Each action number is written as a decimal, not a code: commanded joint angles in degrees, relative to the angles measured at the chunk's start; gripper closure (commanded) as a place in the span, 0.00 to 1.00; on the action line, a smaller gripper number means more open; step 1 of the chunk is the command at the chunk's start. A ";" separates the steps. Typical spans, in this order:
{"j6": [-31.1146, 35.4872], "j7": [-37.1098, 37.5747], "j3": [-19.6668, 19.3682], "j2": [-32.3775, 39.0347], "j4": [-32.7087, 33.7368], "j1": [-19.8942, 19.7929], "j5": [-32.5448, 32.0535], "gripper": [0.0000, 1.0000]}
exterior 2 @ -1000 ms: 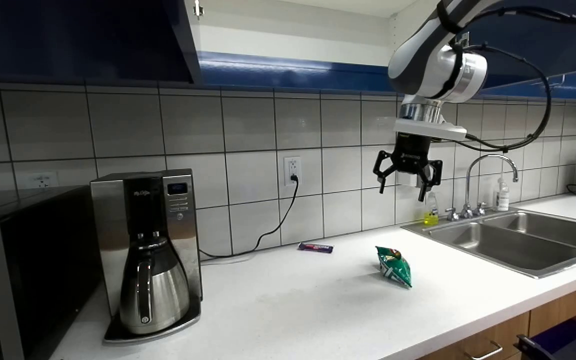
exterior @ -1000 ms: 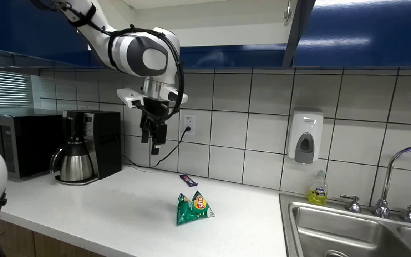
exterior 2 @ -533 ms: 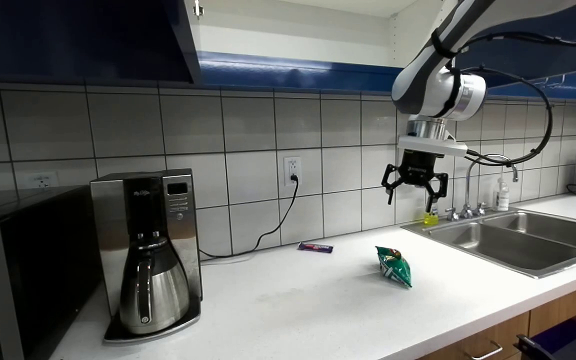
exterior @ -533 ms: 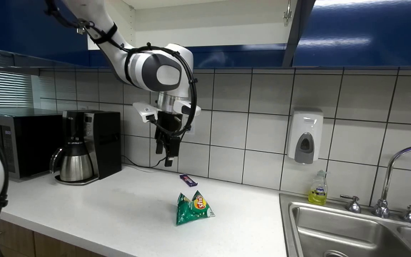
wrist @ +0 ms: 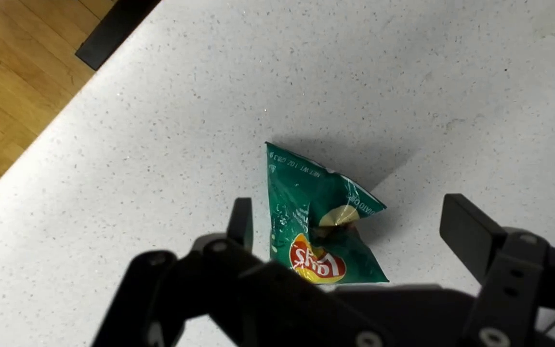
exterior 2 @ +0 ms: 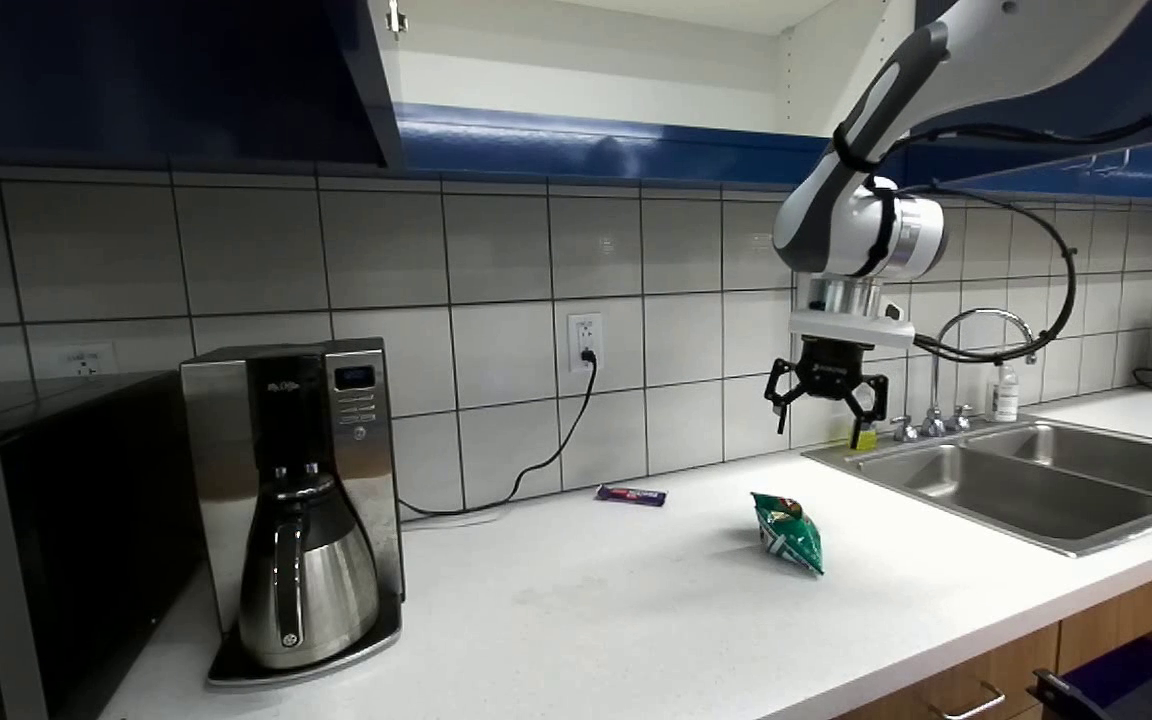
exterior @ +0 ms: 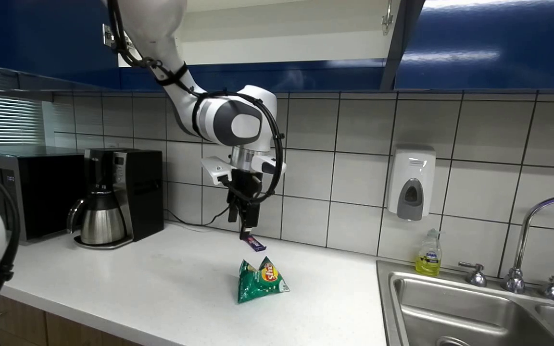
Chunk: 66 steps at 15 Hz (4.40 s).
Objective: Put the green packet in the open upper cabinet.
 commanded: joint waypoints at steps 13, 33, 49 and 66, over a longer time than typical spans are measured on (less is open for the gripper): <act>2.74 1.02 -0.26 21.11 14.38 1.17 2.58 0.00; 4.66 4.63 -2.65 30.42 19.97 1.34 1.76 0.00; 5.41 5.72 -2.73 32.17 20.94 1.48 1.70 0.72; -1.73 -11.61 2.21 27.44 20.84 2.27 -2.39 1.00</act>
